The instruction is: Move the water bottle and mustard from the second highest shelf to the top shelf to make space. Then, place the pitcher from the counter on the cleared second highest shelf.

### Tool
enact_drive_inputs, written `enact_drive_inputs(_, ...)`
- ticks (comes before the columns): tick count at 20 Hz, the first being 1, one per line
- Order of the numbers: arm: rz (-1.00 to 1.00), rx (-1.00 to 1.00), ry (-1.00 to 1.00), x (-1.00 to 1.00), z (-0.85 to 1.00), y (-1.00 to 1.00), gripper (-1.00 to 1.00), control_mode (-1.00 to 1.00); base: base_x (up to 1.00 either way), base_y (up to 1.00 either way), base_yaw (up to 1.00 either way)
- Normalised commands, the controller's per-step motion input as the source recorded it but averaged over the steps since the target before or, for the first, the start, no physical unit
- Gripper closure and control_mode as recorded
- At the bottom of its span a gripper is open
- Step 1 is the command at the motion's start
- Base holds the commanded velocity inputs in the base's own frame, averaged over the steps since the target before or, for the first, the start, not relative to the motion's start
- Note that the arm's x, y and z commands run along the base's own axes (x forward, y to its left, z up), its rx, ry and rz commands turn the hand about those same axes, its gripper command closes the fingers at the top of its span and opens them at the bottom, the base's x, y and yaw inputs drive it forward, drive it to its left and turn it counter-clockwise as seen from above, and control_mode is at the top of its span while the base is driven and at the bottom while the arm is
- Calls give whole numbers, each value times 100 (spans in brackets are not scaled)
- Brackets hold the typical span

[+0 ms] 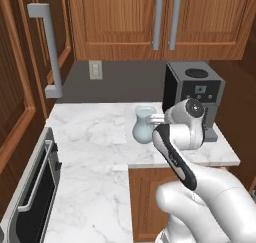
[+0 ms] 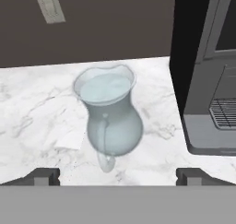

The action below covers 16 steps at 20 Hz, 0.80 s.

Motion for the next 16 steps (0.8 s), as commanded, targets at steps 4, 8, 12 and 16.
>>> enact_drive_inputs(4, 0, -6, 16, 13, -5, 31, -100, -100, 0, 0, 0)
enact_drive_inputs(8, 0, -7, 17, 18, -9, 29, -100, -100, 0, 0, 0)
enact_drive_inputs(12, 0, -5, 9, 25, -19, 14, -100, -100, 0, 0, 0)
enact_drive_inputs(16, 0, -5, 1, 29, -27, 8, -100, -100, 0, 0, 0)
